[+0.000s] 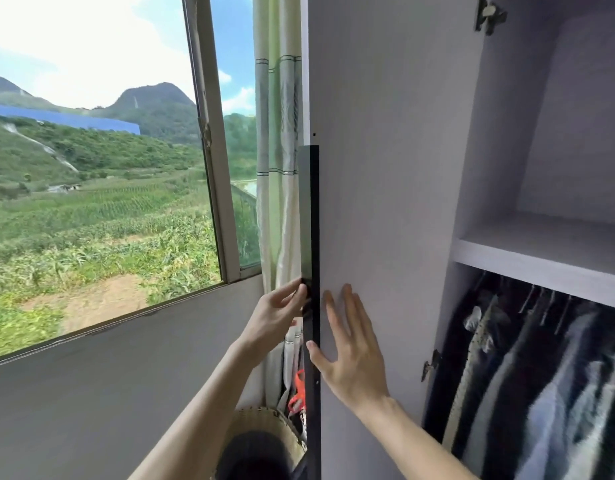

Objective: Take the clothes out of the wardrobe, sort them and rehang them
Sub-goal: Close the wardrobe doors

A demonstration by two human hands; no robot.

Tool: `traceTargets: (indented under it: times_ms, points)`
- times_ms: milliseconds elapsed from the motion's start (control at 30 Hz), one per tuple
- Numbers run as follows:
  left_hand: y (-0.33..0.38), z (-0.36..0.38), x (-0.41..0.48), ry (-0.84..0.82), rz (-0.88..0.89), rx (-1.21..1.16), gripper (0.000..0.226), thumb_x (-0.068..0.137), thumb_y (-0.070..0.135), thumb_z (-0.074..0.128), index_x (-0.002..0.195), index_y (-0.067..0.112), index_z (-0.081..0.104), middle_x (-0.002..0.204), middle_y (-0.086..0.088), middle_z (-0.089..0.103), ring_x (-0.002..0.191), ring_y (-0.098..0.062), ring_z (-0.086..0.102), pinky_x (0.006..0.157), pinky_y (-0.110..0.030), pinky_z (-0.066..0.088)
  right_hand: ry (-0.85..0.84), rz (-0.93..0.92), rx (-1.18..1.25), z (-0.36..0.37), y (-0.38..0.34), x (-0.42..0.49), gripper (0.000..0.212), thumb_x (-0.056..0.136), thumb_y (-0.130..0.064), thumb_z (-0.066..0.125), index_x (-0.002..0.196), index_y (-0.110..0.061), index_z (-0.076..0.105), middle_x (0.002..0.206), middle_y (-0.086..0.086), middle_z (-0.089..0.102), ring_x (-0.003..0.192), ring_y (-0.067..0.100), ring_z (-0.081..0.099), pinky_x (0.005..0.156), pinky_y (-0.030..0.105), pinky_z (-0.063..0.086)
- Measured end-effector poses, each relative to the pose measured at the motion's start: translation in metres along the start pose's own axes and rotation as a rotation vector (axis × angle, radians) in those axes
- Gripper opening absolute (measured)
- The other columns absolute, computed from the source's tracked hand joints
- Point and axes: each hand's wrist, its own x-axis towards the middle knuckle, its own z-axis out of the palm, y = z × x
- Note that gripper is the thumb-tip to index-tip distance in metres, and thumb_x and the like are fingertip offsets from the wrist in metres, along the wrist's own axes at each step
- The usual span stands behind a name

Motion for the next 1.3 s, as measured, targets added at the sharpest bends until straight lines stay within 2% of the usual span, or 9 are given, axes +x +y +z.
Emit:
traceTargets:
  times_ms: [233, 367, 500, 633, 800, 933, 1100, 1200, 1300]
  points:
    - [0.012, 0.03, -0.034, -0.04, 0.042, -0.014, 0.056, 0.087, 0.047, 0.061, 0.139, 0.026, 0.056, 0.126, 0.002, 0.069, 0.106, -0.01, 0.07, 0.081, -0.019, 0.053, 0.04, -0.027, 0.096, -0.04, 0.014, -0.039, 0.074, 0.096, -0.053, 0.056, 0.157, -0.031, 0.021, 0.165, -0.005, 0.016, 0.151, 0.012, 0.018, 0.113, 0.039, 0.041]
    - [0.033, 0.064, -0.061, -0.075, 0.059, -0.013, 0.056, 0.081, 0.042, 0.066, 0.132, 0.018, 0.06, 0.113, 0.014, 0.068, 0.1, -0.008, 0.072, 0.077, -0.016, 0.055, -0.042, -0.052, 0.188, -0.082, 0.034, -0.067, 0.077, 0.097, -0.047, 0.057, 0.158, -0.037, 0.011, 0.166, -0.011, 0.009, 0.152, 0.01, 0.014, 0.119, 0.033, 0.027]
    - [0.059, 0.105, -0.079, -0.194, 0.095, 0.004, 0.03, 0.081, 0.034, 0.068, 0.11, 0.028, 0.07, 0.091, 0.021, 0.074, 0.087, -0.013, 0.075, 0.076, -0.016, 0.055, -0.087, -0.007, 0.247, -0.13, 0.063, -0.095, 0.076, 0.098, -0.045, 0.056, 0.156, -0.045, 0.007, 0.164, -0.019, 0.011, 0.15, 0.002, 0.017, 0.12, 0.019, 0.019]
    - [0.081, 0.148, -0.085, -0.273, 0.176, 0.089, 0.027, 0.08, 0.038, 0.073, 0.105, 0.028, 0.075, 0.099, 0.01, 0.077, 0.085, -0.016, 0.076, 0.082, -0.025, 0.058, -0.043, 0.054, 0.301, -0.172, 0.09, -0.126, 0.065, 0.099, -0.04, 0.055, 0.156, -0.036, 0.023, 0.157, -0.017, 0.035, 0.143, 0.003, 0.036, 0.115, 0.024, 0.033]
    - [0.1, 0.211, -0.073, -0.243, 0.373, 0.233, 0.013, 0.084, 0.041, 0.076, 0.092, 0.032, 0.073, 0.117, 0.019, 0.068, 0.105, -0.002, 0.067, 0.093, -0.035, 0.055, 0.093, 0.195, 0.23, -0.206, 0.12, -0.16, 0.06, 0.099, -0.034, 0.058, 0.149, -0.049, 0.029, 0.135, -0.022, 0.057, 0.118, -0.009, 0.056, 0.096, 0.008, 0.044]
    - [0.104, 0.266, -0.059, -0.231, 0.506, 0.333, 0.012, 0.082, 0.045, 0.076, 0.08, 0.04, 0.065, 0.15, 0.025, 0.036, 0.134, -0.001, 0.044, 0.103, -0.024, 0.037, 0.229, 0.288, 0.132, -0.226, 0.148, -0.176, 0.06, 0.095, -0.026, 0.064, 0.143, -0.05, 0.036, 0.127, -0.015, 0.06, 0.101, -0.003, 0.064, 0.083, 0.018, 0.056]
    - [0.112, 0.328, -0.052, -0.219, 0.553, 0.35, 0.016, 0.084, 0.044, 0.074, 0.076, 0.04, 0.061, 0.151, 0.025, 0.028, 0.109, 0.035, 0.031, 0.084, -0.005, 0.027, 0.353, 0.261, -0.027, -0.249, 0.178, -0.182, 0.051, 0.091, -0.024, 0.07, 0.139, -0.029, 0.053, 0.131, -0.007, 0.057, 0.113, 0.003, 0.058, 0.092, 0.018, 0.052]
    - [0.113, 0.351, -0.041, -0.228, 0.568, 0.404, 0.014, 0.086, 0.047, 0.071, 0.082, 0.034, 0.067, 0.153, 0.021, 0.022, 0.104, 0.028, 0.038, 0.078, -0.004, 0.027, 0.364, 0.284, -0.09, -0.25, 0.196, -0.181, 0.059, 0.085, -0.031, 0.076, 0.139, -0.018, 0.055, 0.131, 0.001, 0.056, 0.112, 0.01, 0.059, 0.095, 0.014, 0.047]
    - [0.115, 0.365, -0.033, -0.27, 0.55, 0.414, 0.007, 0.09, 0.043, 0.068, 0.086, 0.037, 0.067, 0.156, 0.019, 0.015, 0.11, 0.013, 0.037, 0.078, -0.005, 0.029, 0.41, 0.28, -0.229, -0.246, 0.209, -0.177, 0.057, 0.085, -0.029, 0.076, 0.135, -0.012, 0.056, 0.127, -0.001, 0.055, 0.1, 0.02, 0.065, 0.079, 0.027, 0.057]
